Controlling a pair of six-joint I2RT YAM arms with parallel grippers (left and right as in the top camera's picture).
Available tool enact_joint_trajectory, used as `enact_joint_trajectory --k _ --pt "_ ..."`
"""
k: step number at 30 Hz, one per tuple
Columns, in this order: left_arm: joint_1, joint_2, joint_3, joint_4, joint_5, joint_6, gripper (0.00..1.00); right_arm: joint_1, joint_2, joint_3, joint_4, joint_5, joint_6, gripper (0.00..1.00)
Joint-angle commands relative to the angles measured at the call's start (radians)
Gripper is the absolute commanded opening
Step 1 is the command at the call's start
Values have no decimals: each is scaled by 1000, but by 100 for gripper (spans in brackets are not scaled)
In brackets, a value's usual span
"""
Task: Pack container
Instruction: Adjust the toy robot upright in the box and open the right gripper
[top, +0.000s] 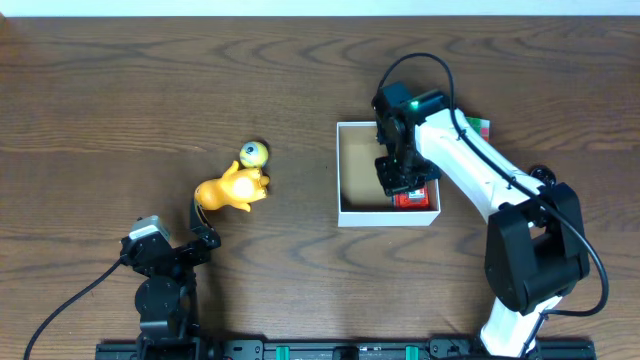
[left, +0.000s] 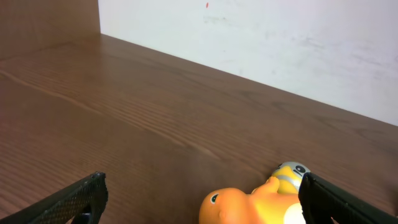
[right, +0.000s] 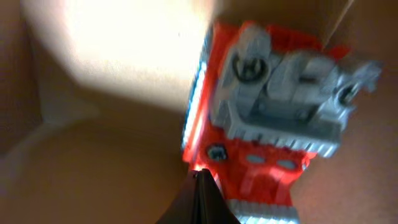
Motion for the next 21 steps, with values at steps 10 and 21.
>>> enact_joint_trajectory --k 10,21 --pt "3 -6 -29 -6 -8 17 98 -16 2 126 51 93 18 1" --pt "3 -6 -29 -7 -8 17 98 -37 2 124 -24 175 135 1"
